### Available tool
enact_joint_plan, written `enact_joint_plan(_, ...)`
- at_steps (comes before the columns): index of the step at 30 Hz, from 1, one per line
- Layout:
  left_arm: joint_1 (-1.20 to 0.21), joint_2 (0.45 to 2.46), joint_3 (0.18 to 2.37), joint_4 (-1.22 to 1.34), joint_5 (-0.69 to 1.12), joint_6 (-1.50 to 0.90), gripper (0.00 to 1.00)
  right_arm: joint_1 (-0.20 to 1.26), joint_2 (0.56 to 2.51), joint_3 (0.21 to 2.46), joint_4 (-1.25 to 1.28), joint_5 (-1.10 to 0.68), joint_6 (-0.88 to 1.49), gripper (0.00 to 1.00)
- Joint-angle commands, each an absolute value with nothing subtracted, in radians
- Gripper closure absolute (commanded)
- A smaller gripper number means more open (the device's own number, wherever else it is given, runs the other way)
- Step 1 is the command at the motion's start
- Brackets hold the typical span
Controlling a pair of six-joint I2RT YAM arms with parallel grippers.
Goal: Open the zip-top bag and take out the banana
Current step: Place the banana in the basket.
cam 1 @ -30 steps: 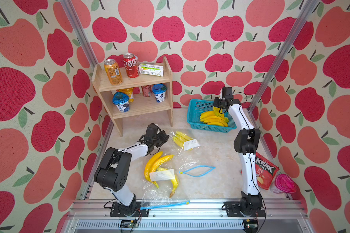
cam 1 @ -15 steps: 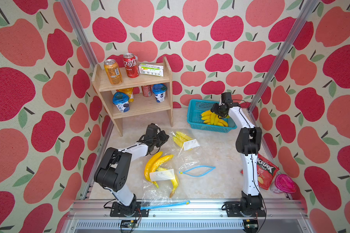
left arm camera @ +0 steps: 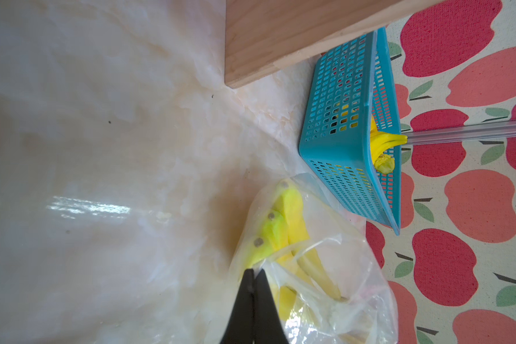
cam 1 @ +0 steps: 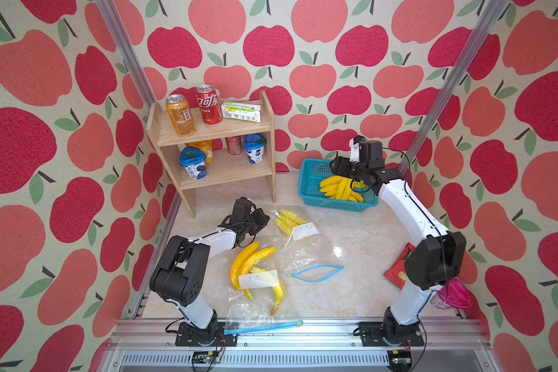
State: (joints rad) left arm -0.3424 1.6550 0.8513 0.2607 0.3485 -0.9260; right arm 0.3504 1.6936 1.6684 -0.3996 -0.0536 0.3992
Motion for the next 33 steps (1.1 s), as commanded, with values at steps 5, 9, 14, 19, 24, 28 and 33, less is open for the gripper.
enact_joint_plan(5, -0.338, 1.61, 0.868, 0.232, 0.34, -0.925, 1.0, 0.605, 1.183, 1.069, -0.377, 0.255, 0.361, 0.27)
enact_joint_plan(9, -0.336, 1.623, 0.88, 0.229, 0.351, -0.929, 1.0, 0.839, 0.968, 0.876, -0.495, 0.444, 0.603, 0.32)
enact_joint_plan(14, -0.336, 1.627, 0.874, 0.226, 0.352, -0.938, 1.0, 1.161, 0.858, 0.761, -0.665, 0.687, 0.908, 0.35)
enact_joint_plan(19, -0.337, 1.625, 0.867, 0.226, 0.349, -0.952, 1.0, 1.393, 0.881, 0.719, -0.79, 0.798, 1.181, 0.4)
enact_joint_plan(24, -0.337, 1.618, 0.863, 0.224, 0.345, -0.955, 1.0, 1.472, 0.939, 0.607, -0.64, 0.79, 1.249, 0.42)
enact_joint_plan(28, -0.336, 1.607, 0.86, 0.216, 0.342, -0.951, 1.0, 1.471, 1.005, 0.525, -0.485, 0.767, 1.269, 0.4)
enact_joint_plan(33, -0.339, 1.619, 0.868, 0.222, 0.35, -0.955, 1.0, 1.449, 1.055, 0.472, -0.367, 0.744, 1.283, 0.37)
